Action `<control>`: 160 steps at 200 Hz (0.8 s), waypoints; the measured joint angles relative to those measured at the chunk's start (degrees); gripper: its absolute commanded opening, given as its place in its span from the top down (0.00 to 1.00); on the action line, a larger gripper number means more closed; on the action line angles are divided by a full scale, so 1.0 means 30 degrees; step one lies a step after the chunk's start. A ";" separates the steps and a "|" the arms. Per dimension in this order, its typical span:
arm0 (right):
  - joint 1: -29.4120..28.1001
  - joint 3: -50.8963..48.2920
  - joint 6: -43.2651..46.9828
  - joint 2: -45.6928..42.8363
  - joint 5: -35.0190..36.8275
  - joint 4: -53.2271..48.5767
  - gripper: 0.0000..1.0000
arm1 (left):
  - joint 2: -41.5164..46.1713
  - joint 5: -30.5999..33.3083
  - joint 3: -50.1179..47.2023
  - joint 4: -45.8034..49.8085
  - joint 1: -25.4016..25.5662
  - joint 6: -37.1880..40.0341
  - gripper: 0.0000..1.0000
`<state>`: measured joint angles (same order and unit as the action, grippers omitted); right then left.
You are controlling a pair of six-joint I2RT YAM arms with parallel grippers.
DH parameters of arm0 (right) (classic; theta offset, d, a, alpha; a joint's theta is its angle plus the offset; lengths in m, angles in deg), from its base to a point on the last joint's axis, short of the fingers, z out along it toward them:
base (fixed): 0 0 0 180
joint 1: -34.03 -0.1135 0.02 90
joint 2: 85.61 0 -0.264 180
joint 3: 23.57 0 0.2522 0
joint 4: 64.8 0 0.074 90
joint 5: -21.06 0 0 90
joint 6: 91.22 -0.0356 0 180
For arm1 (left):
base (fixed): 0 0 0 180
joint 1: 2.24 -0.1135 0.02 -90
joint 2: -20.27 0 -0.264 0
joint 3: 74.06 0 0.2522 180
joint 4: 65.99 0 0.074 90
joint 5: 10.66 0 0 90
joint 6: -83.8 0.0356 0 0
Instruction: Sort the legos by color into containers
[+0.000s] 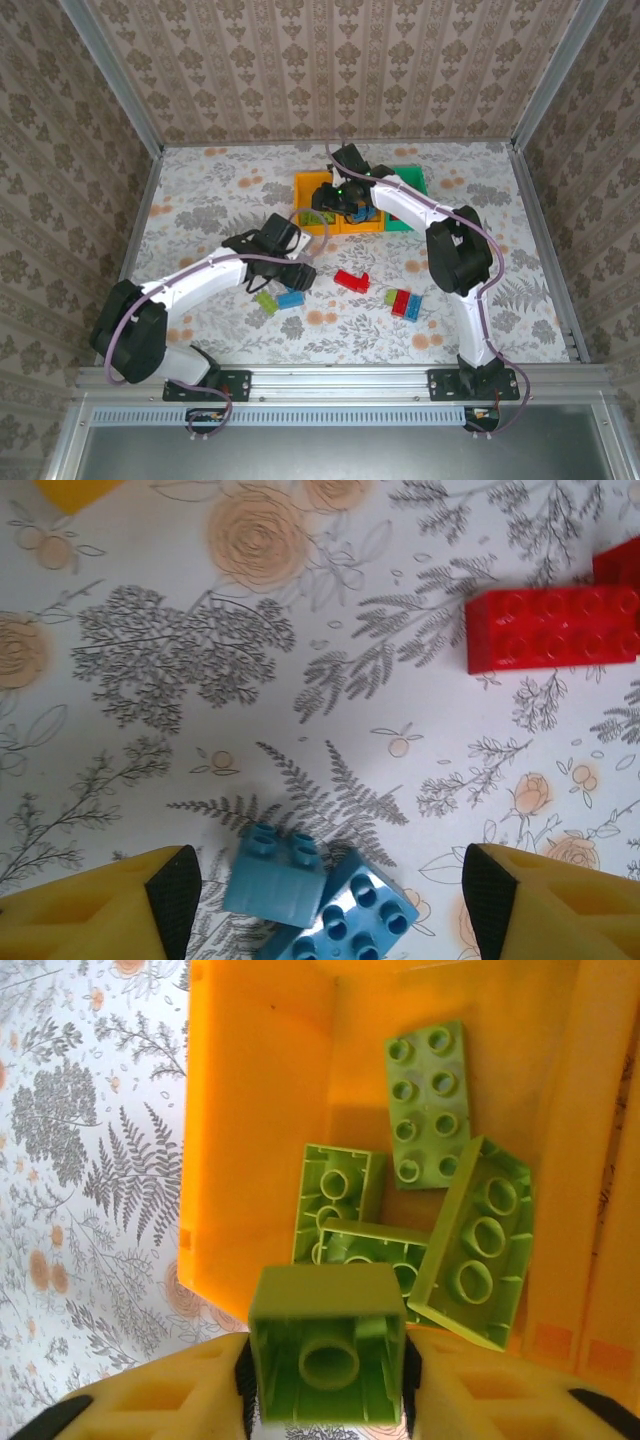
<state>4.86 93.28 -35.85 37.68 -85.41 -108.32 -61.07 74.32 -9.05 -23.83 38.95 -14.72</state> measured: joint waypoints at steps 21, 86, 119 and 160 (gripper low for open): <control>0.0000 0.0058 -0.0080 0.0022 0.0058 -0.0328 0.43 | -0.0350 0.0481 -0.0022 0.0321 0.0517 0.0146 0.31; 0.0022 0.0087 -0.0058 -0.0189 -0.0036 -0.0423 0.34 | -0.0750 0.1690 -0.0051 0.1042 0.0525 0.0153 0.37; 0.0102 -0.0991 -0.0051 -0.1632 -0.0095 0.0000 0.32 | -0.1953 0.1887 -0.0022 0.1377 0.0525 0.0168 0.41; 0.0583 -0.2127 -0.0058 -0.3621 -0.0095 0.0576 0.31 | -0.2535 0.1996 0.0423 0.1851 0.0488 0.0168 0.42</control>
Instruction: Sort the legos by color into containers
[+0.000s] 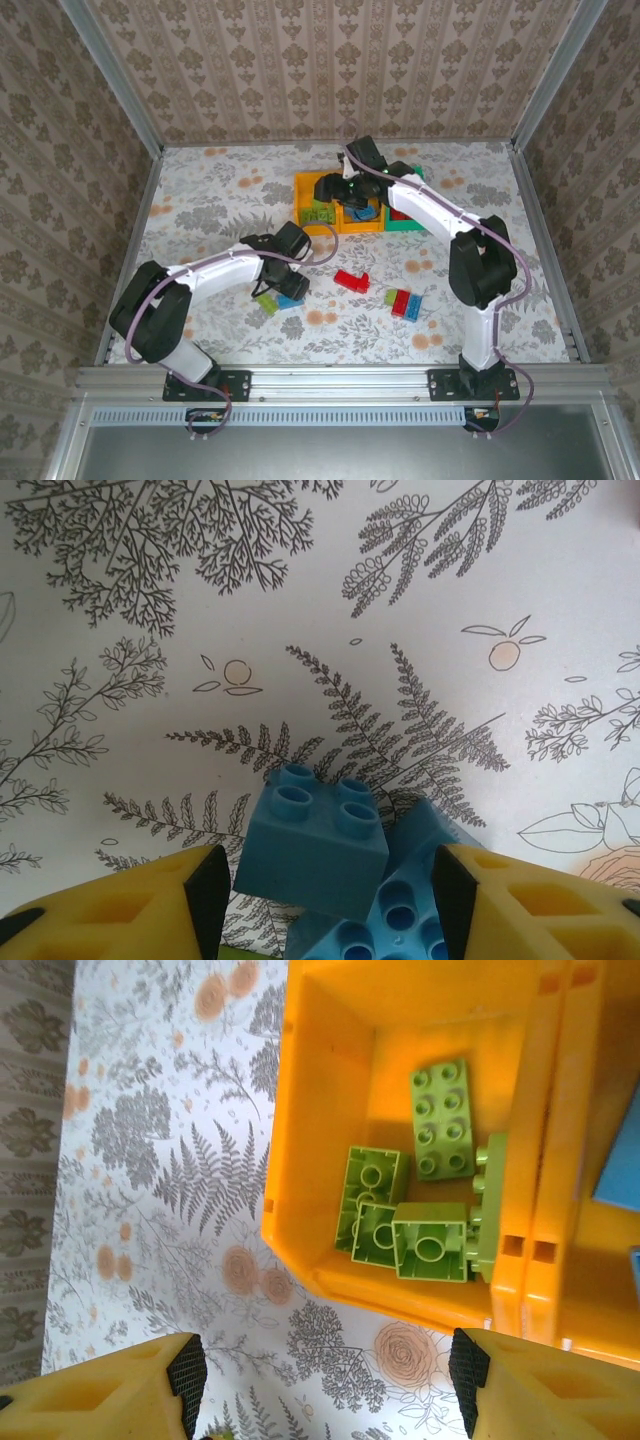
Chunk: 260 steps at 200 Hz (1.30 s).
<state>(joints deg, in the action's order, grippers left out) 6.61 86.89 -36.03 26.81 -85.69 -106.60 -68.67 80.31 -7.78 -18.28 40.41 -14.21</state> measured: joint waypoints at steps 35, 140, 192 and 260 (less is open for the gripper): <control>0.0597 -0.1093 -0.0058 -0.0481 0.0007 0.0423 0.31 | -0.0022 0.0044 0.0160 0.0058 0.0000 -0.0007 0.47; 0.0721 -0.1501 -0.0058 -0.0481 0.0000 0.0437 0.31 | -0.0503 0.0131 0.0386 0.0168 -0.0255 -0.0036 0.63; 0.0882 -0.1843 -0.0073 -0.0495 0.0000 0.0576 0.31 | -0.1035 0.0117 0.0925 -0.0029 -0.0328 -0.0204 0.67; 0.1260 -0.3308 -0.0401 -0.1727 0.0022 0.1224 0.30 | -0.1464 -0.0036 0.2776 -0.0146 -0.0393 -0.0466 0.66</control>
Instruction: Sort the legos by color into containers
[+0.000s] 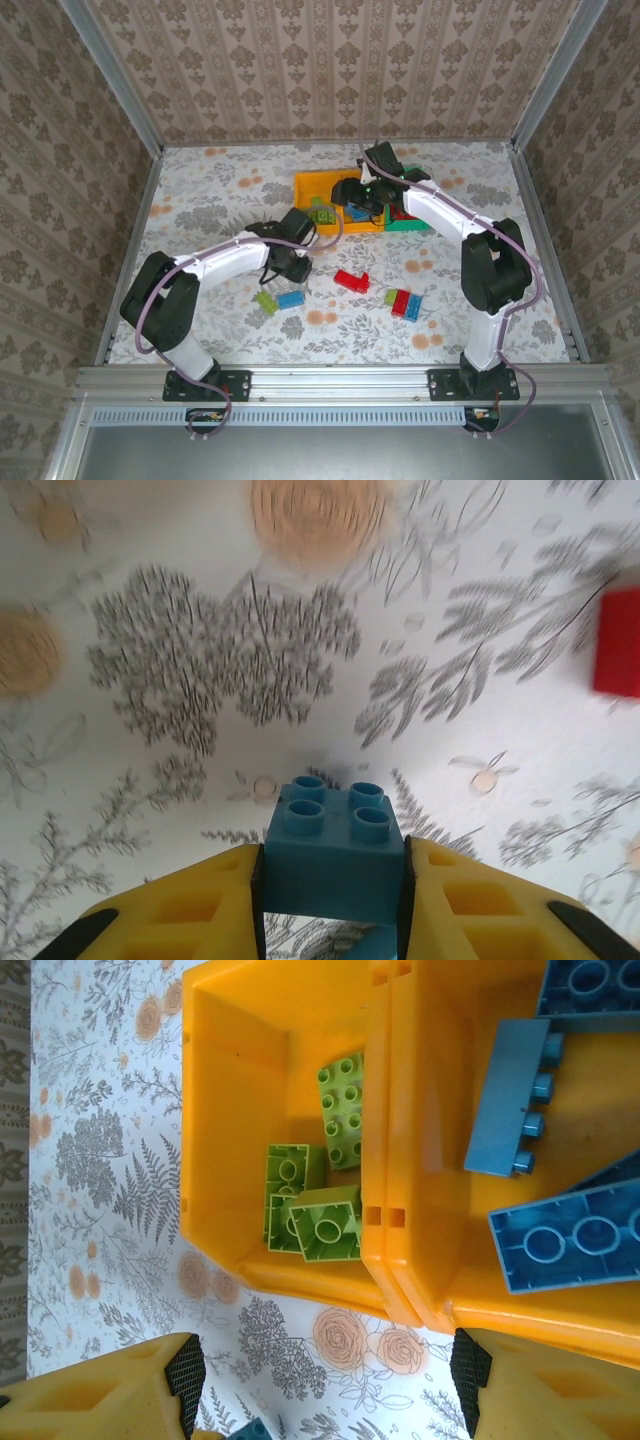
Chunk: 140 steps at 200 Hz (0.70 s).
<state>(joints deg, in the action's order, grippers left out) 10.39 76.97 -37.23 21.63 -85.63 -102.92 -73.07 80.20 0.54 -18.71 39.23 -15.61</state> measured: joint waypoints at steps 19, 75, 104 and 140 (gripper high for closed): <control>0.0313 -0.0794 0.0000 -0.0976 0.0204 0.0124 0.30 | -0.0233 -0.0466 0.1304 -0.0284 -0.0066 0.0000 0.66; 0.1756 -0.4685 0.1027 -0.4787 0.1450 0.0423 0.30 | -0.2506 -0.2594 0.5231 -0.1843 -0.0488 -0.0372 0.66; 0.1749 -0.6666 0.2914 -0.6696 0.2208 -0.0393 0.30 | -0.4131 -0.4204 0.7074 -0.2834 -0.1100 -0.0969 0.66; 0.1552 -0.9500 0.3198 -0.8714 0.2943 -0.1239 0.33 | -0.6207 -0.5850 0.9683 -0.3563 -0.1690 -0.1734 0.66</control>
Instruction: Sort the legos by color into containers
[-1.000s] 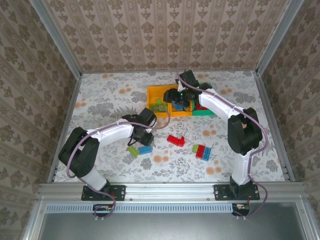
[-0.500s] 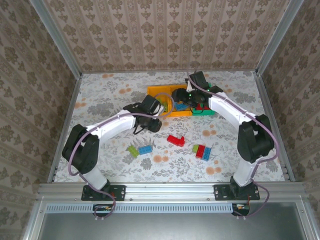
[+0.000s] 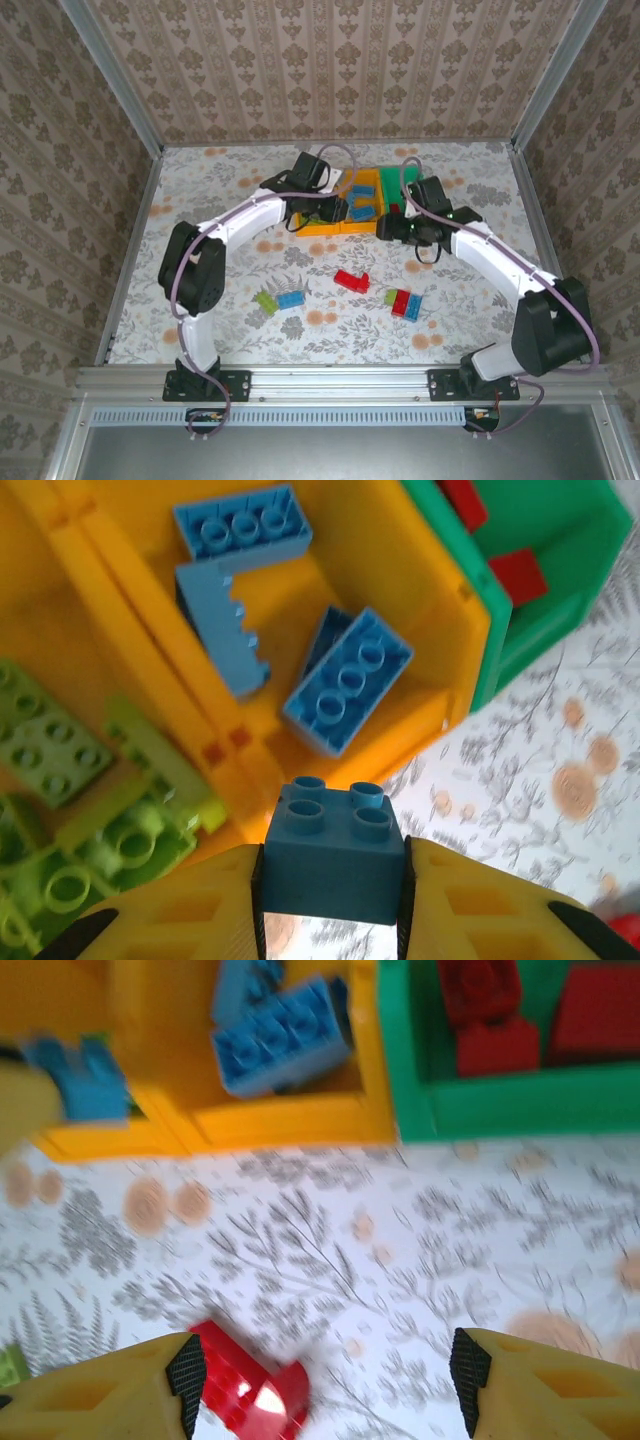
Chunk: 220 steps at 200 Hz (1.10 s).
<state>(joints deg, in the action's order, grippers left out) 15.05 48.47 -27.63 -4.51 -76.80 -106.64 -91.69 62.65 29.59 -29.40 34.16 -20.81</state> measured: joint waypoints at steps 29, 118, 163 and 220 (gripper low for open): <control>-0.0903 -0.1974 -0.2528 -0.1100 0.0641 -0.0845 0.34 | -0.1588 -0.1144 0.1872 -0.0736 -0.0182 -0.0940 0.66; -0.5209 -0.3818 -0.8626 -0.0947 0.1231 0.0321 0.35 | -0.4539 -0.2900 0.4787 -0.1829 -0.0510 -0.3716 0.54; -0.6018 -0.3774 -0.9559 0.0998 0.1523 0.0882 0.35 | -0.4554 -0.3009 0.4772 -0.2084 -0.0510 -0.4379 0.28; -0.6353 -0.2878 -0.9865 0.2470 0.1632 0.1472 0.35 | -0.3679 -0.2761 0.3577 -0.2484 -0.0510 -0.4138 0.03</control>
<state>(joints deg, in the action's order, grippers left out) -4.01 39.84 -57.23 2.90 -71.90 -102.22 -102.73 54.37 40.32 -36.86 32.63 -33.23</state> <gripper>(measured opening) 0.646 0.948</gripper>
